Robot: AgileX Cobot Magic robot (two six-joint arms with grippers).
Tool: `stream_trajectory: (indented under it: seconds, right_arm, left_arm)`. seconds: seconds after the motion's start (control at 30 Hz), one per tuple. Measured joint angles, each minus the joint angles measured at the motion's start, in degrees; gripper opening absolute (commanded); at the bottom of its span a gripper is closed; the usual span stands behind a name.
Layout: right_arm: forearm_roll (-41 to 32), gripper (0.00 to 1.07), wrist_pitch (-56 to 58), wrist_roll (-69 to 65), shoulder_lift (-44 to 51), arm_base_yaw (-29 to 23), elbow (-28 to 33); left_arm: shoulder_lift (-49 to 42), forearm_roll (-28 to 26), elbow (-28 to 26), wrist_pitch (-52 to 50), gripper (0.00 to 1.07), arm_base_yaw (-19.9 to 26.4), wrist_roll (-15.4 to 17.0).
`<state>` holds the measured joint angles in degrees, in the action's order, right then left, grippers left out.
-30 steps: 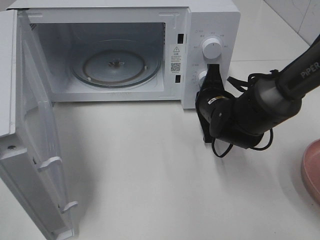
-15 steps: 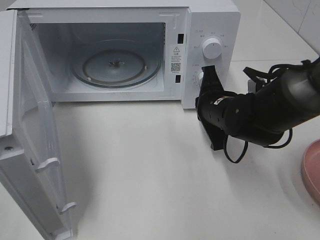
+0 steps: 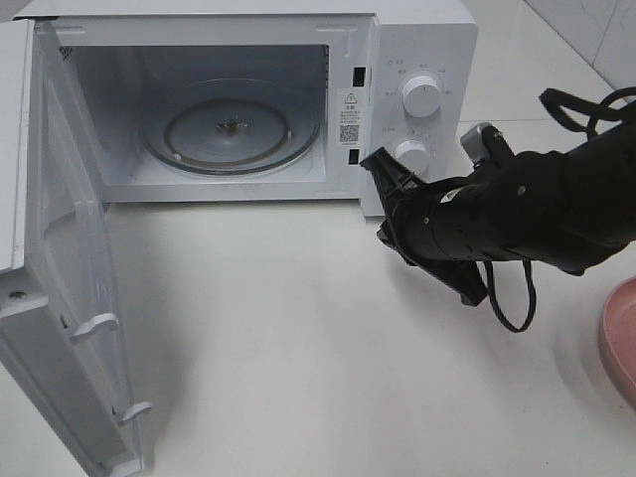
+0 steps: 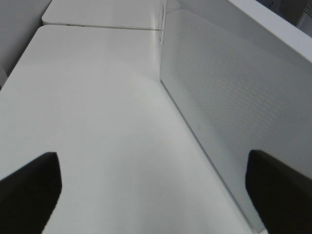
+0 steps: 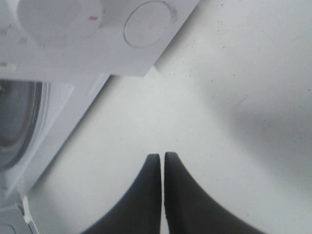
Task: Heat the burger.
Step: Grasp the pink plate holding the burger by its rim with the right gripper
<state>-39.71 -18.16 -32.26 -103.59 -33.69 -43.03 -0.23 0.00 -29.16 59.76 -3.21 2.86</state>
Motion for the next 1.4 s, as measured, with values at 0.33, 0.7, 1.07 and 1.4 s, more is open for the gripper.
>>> stream_trajectory:
  seconds: [0.33, 0.7, 1.07, 1.4]
  right_arm:
    - [0.80, 0.02, 15.18, 23.49, 6.02, 0.00, 0.06]
    - [14.32, 0.05, 33.06, 27.96, 10.89, 6.07, 0.06]
    - [30.02, 0.08, 46.93, 21.66, 19.14, 7.45, 0.06]
    - [36.73, 0.29, 57.12, 19.94, 25.50, 7.56, 0.06]
  left_arm:
    - [0.00, 0.00, 0.00, 0.00, 0.98, 0.00, 0.00]
    - [0.00, 0.00, 0.00, 0.00, 0.98, 0.00, 0.00]
    - [0.00, 0.00, 0.00, 0.00, 0.98, 0.00, 0.00]
    - [0.00, 0.00, 0.00, 0.00, 0.98, 0.00, 0.00]
